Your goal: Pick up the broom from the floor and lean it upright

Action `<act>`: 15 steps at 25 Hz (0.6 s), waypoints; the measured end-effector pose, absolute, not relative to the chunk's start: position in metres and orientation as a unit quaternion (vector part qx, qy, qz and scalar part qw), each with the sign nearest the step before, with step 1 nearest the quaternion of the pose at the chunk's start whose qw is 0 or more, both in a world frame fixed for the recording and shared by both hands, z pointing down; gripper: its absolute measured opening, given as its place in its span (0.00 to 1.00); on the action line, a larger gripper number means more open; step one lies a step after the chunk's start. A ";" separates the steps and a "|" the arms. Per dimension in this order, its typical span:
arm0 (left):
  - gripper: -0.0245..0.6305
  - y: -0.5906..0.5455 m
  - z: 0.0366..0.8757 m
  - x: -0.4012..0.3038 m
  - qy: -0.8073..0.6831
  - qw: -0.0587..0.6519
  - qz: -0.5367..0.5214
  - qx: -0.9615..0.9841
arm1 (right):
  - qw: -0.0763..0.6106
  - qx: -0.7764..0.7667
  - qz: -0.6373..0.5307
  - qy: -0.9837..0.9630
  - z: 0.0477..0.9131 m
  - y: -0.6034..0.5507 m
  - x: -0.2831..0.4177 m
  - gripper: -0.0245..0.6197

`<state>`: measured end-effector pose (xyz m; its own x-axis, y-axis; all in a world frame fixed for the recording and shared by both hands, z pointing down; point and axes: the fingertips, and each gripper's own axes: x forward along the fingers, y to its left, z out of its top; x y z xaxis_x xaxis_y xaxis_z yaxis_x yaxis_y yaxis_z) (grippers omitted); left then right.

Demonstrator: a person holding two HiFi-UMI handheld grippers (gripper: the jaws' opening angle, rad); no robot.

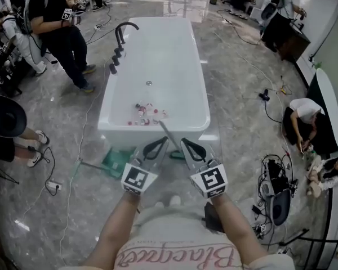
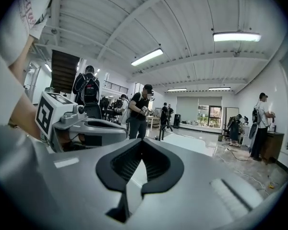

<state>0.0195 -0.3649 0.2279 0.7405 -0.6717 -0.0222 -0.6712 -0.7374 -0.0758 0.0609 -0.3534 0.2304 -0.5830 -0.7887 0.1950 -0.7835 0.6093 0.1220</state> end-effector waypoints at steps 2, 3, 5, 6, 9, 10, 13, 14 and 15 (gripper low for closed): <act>0.04 -0.362 0.216 0.020 0.363 0.045 0.005 -0.931 | 0.103 0.437 -0.022 -0.893 0.218 -0.349 0.060 0.04; 0.04 -0.361 0.210 0.020 0.365 0.047 0.011 -0.930 | 0.099 0.435 -0.028 -0.895 0.213 -0.347 0.060 0.04; 0.04 -0.359 0.200 0.020 0.367 0.050 0.021 -0.928 | 0.093 0.435 -0.035 -0.895 0.205 -0.342 0.060 0.04; 0.04 -0.358 0.196 0.019 0.368 0.052 0.026 -0.928 | 0.089 0.437 -0.033 -0.894 0.203 -0.341 0.060 0.04; 0.04 -0.355 0.188 0.019 0.370 0.057 0.037 -0.927 | 0.071 0.450 -0.009 -0.890 0.205 -0.338 0.065 0.04; 0.04 -0.354 0.186 0.019 0.371 0.056 0.041 -0.926 | 0.066 0.454 -0.002 -0.889 0.205 -0.337 0.067 0.04; 0.04 -0.352 0.184 0.019 0.374 0.052 0.042 -0.925 | 0.058 0.460 0.000 -0.886 0.202 -0.336 0.071 0.04; 0.04 -0.351 0.184 0.019 0.374 0.050 0.042 -0.925 | 0.056 0.462 -0.002 -0.885 0.200 -0.336 0.072 0.04; 0.04 -0.351 0.184 0.018 0.374 0.049 0.041 -0.925 | 0.054 0.464 -0.003 -0.884 0.199 -0.337 0.072 0.04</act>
